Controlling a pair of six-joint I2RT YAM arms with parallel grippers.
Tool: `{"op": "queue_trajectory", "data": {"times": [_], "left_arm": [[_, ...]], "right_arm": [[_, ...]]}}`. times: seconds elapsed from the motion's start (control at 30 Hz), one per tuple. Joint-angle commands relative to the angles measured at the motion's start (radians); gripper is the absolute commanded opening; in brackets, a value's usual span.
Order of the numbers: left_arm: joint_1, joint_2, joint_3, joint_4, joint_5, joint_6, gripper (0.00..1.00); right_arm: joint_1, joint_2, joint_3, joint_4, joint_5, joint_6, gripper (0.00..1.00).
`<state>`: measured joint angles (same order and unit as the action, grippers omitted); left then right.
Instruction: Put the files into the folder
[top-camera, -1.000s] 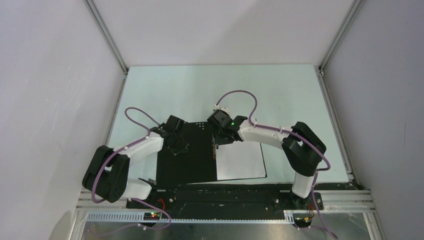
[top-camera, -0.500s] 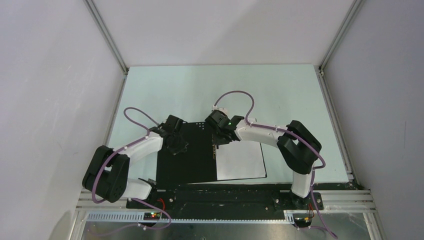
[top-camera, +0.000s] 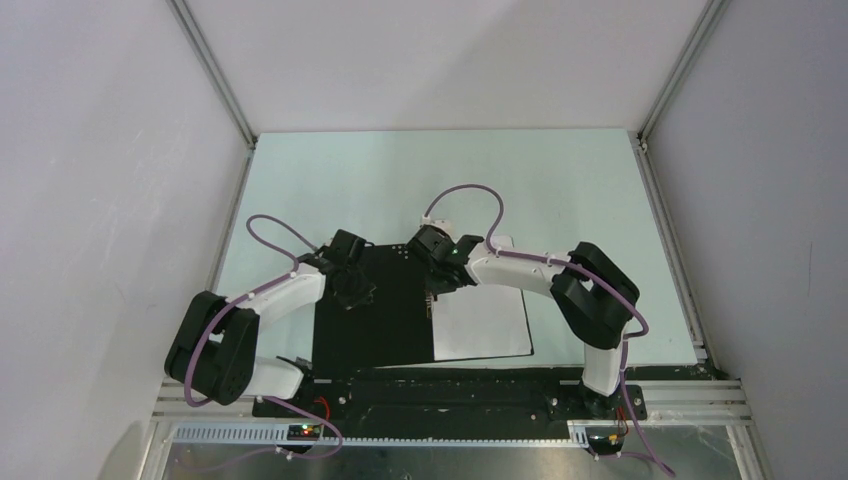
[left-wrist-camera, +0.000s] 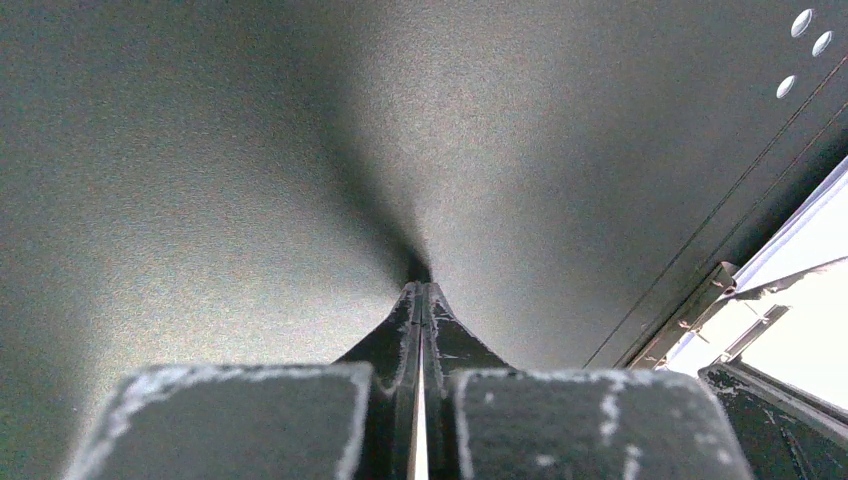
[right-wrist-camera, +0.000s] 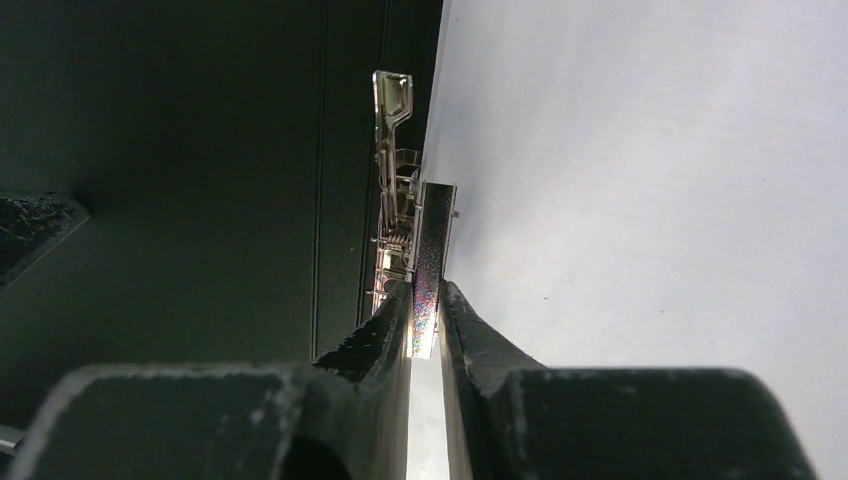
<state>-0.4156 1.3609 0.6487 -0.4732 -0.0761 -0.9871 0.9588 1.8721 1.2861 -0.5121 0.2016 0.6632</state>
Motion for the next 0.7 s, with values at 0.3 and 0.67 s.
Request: {"op": "queue_trajectory", "data": {"times": [0.3,0.67], "left_arm": [[0.021,-0.023,-0.022,0.012,-0.047,-0.021,0.00],[0.023,-0.018,-0.012,0.012,-0.041,-0.028,0.00]], "right_arm": [[0.048,-0.005,0.008,-0.048,0.032,0.044,0.13],[0.064,-0.058,-0.098,0.048,0.034,0.054,0.20]]}}
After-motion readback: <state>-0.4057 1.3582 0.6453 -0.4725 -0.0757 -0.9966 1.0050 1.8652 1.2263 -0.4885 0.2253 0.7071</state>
